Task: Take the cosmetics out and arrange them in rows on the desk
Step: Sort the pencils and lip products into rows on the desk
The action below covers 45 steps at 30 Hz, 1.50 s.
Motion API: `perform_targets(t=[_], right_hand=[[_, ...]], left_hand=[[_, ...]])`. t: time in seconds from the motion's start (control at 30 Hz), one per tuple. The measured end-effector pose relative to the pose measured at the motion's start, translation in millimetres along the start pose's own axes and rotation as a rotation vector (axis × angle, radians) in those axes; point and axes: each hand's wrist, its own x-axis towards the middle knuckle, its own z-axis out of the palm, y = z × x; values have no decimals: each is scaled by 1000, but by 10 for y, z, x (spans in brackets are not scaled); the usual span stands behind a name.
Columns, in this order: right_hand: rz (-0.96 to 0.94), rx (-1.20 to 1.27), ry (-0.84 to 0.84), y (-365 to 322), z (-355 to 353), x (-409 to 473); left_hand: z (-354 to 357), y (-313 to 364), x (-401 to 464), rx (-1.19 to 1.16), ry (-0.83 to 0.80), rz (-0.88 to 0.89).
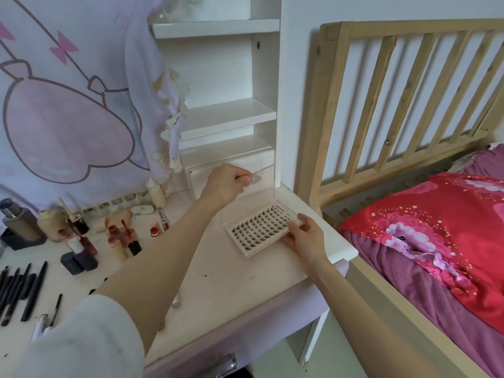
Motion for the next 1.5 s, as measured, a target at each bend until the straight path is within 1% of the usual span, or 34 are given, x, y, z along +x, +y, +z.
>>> perform_targets(t=[0.1, 0.17, 0.3, 0.4, 0.5, 0.57, 0.63, 0.7, 0.77, 0.83, 0.93, 1.27, 1.33, 1.4, 1.5], right_hand=[[-104, -409, 44, -24, 50, 20], [-205, -589, 58, -37, 75, 17], [-345, -751, 57, 15, 86, 24], [-380, -891, 12, 93, 76, 3], [-483, -1089, -66, 140, 67, -39], [-497, -1250, -150, 163, 75, -71], [-491, -1349, -174, 179, 82, -82], [-478, -1394, -166, 191, 87, -73], [-466, -1435, -161, 186, 102, -78], [-444, -1468, -157, 182, 116, -71], [-385, -1492, -167, 156, 137, -66], [-374, -1511, -157, 122, 141, -28], [-380, -1503, -151, 123, 138, -37], [-395, -1487, -147, 125, 134, -39], [-423, -1451, -122, 128, 120, -35]], left_hand=[[14, -64, 120, 55, 31, 28], [14, -84, 179, 71, 54, 47], [19, -112, 263, 52, 101, 59], [23, -140, 327, 48, 112, 56], [29, -158, 379, 67, 122, 65], [36, -186, 409, 157, 124, 105], [37, -224, 424, 337, 119, 169], [36, -282, 420, 502, 101, 232], [40, -335, 385, 589, 93, 291], [46, -354, 339, 609, 102, 324], [40, -342, 303, 638, 110, 328], [34, -447, 147, 723, -11, 463], [38, -446, 114, 788, -46, 441], [51, -453, 94, 835, -101, 360], [67, -428, 21, 869, -108, 295]])
